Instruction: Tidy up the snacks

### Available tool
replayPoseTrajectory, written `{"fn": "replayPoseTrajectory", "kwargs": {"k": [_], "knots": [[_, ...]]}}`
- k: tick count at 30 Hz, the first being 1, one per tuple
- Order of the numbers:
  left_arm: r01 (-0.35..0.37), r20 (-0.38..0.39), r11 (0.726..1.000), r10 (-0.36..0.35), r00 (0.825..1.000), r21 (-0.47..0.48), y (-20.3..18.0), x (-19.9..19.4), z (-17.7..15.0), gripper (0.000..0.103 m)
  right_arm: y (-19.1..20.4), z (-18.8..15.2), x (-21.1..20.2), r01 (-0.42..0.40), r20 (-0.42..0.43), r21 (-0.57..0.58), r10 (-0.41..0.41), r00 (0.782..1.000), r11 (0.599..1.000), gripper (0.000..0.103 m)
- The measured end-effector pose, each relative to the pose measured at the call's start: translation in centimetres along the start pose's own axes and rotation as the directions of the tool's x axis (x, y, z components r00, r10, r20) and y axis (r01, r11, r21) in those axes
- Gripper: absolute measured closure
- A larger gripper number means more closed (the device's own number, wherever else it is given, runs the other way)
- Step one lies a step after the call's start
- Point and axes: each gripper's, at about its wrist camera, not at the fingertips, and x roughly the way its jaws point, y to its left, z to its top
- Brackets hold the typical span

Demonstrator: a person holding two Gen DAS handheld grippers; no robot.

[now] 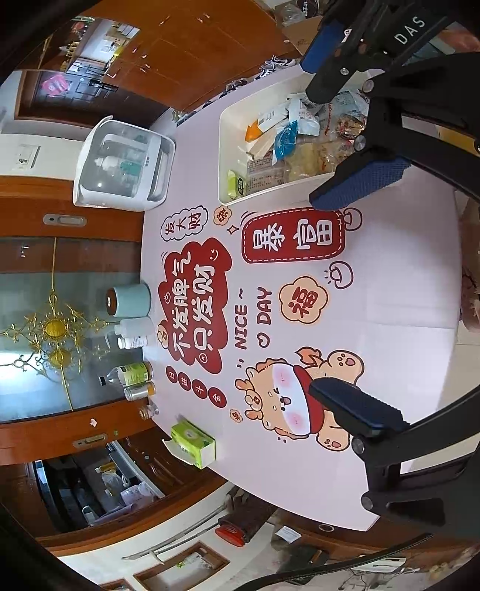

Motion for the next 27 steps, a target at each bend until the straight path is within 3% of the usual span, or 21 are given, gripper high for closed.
{"fn": "replayPoseTrajectory", "kwargs": {"k": [27], "knots": [[-0.001,0.006,1.000,0.001,1.000,0.018,0.03,-0.32,0.86,0.012,0.74,0.34,-0.18,0.009,0.015,-0.006,-0.009,1.000,1.000,0.055]]}}
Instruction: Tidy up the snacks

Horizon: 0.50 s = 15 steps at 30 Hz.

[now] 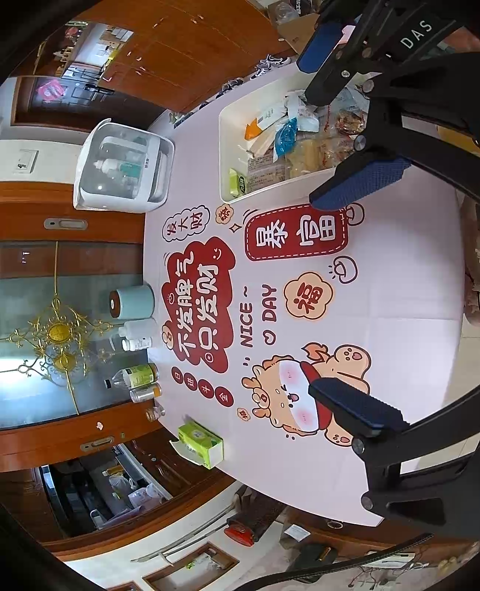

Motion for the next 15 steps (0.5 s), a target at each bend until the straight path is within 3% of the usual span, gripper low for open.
{"fn": "replayPoseTrajectory", "kwargs": {"k": [15], "knots": [[0.008,-0.008,1.000,-0.008,1.000,0.009,0.20,0.48,-0.25,0.012,-0.14,-0.44,0.46,0.014,-0.012,0.014,-0.013,1.000,1.000,0.055]]}}
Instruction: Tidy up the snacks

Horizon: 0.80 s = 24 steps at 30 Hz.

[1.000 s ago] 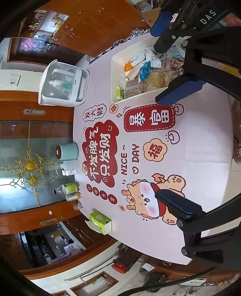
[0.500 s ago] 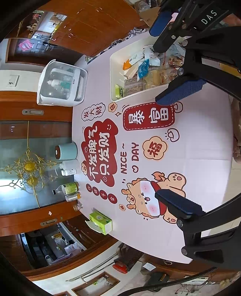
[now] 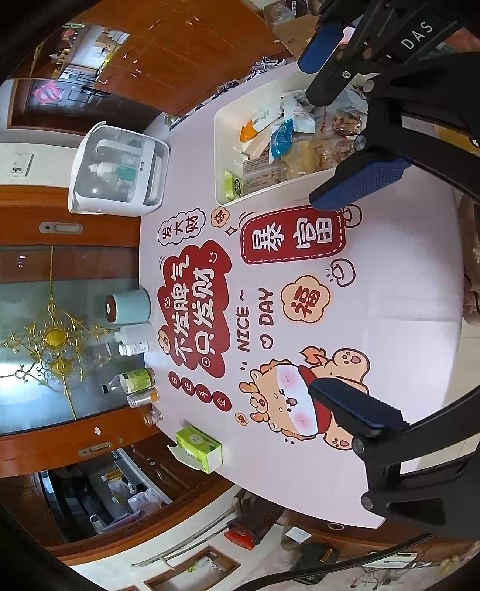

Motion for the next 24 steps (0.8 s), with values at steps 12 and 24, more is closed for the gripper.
{"fn": "replayPoseTrajectory", "kwargs": {"k": [12,24], "knots": [[-0.002,-0.003,1.000,0.002,1.000,0.002,-0.44,0.21,-0.36,0.012,-0.34,0.01,0.10,-0.003,0.000,0.001,0.003,1.000,1.000,0.055],[0.000,-0.004,1.000,0.001,1.000,0.004,-0.46,0.19,-0.22,0.012,-0.81,-0.01,0.26,-0.016,0.000,-0.002,0.016,1.000,1.000,0.055]]}}
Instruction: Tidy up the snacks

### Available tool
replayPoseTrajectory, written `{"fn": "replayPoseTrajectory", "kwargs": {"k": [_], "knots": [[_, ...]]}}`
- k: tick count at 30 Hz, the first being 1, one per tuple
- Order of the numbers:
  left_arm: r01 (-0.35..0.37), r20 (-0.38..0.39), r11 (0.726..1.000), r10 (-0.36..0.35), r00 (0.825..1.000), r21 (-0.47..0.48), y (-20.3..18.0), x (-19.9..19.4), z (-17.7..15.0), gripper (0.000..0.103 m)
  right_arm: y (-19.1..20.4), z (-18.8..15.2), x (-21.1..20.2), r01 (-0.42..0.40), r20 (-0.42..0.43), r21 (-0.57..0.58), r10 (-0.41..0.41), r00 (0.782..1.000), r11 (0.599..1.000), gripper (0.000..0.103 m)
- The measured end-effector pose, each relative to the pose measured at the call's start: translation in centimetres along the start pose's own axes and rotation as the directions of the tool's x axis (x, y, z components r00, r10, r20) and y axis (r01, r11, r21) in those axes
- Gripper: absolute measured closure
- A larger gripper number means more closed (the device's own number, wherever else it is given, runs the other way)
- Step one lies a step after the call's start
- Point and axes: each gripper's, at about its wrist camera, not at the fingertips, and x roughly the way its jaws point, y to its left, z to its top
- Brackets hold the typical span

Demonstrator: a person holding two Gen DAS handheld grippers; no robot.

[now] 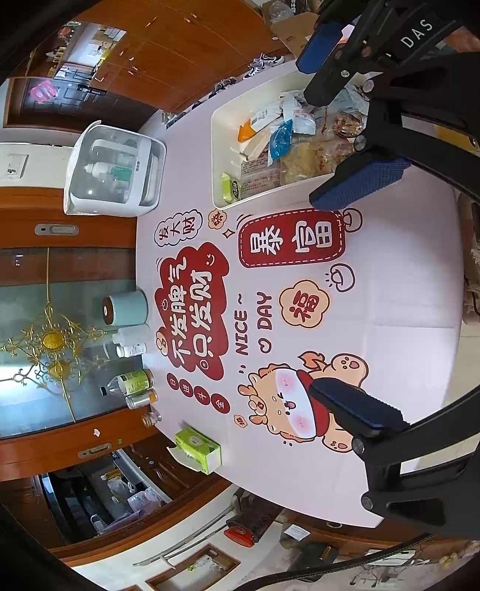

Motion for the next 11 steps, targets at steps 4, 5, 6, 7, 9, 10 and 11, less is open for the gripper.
{"fn": "replayPoseTrajectory", "kwargs": {"k": [4,5,6,7,9,10,11], "knots": [[0.002,0.001,1.000,-0.002,1.000,0.004,0.08,-0.03,0.07,0.012,0.03,0.01,-0.01,-0.002,0.000,0.001,0.002,1.000,1.000,0.055],[0.002,0.000,1.000,-0.002,1.000,0.005,0.11,-0.03,0.07,0.012,0.00,0.08,0.04,-0.002,-0.001,0.001,0.002,1.000,1.000,0.055],[0.001,0.000,1.000,-0.001,1.000,0.004,0.13,0.00,0.00,0.012,0.01,0.07,0.04,-0.003,-0.001,0.001,0.003,1.000,1.000,0.055],[0.003,0.000,1.000,-0.003,1.000,0.004,0.17,-0.03,0.06,0.012,0.03,0.07,0.03,-0.003,-0.001,0.001,0.003,1.000,1.000,0.055],[0.002,0.000,1.000,-0.002,1.000,0.003,0.21,-0.02,0.01,0.012,-0.07,0.21,0.05,-0.006,-0.002,-0.002,0.006,1.000,1.000,0.055],[0.003,0.000,1.000,-0.003,1.000,0.006,0.27,-0.04,0.06,0.012,-0.04,0.21,0.05,-0.007,-0.002,-0.003,0.007,1.000,1.000,0.055],[0.004,0.000,1.000,-0.004,1.000,0.007,0.31,-0.05,0.07,0.012,-0.03,0.21,0.08,-0.007,-0.003,-0.003,0.007,1.000,1.000,0.055]]}}
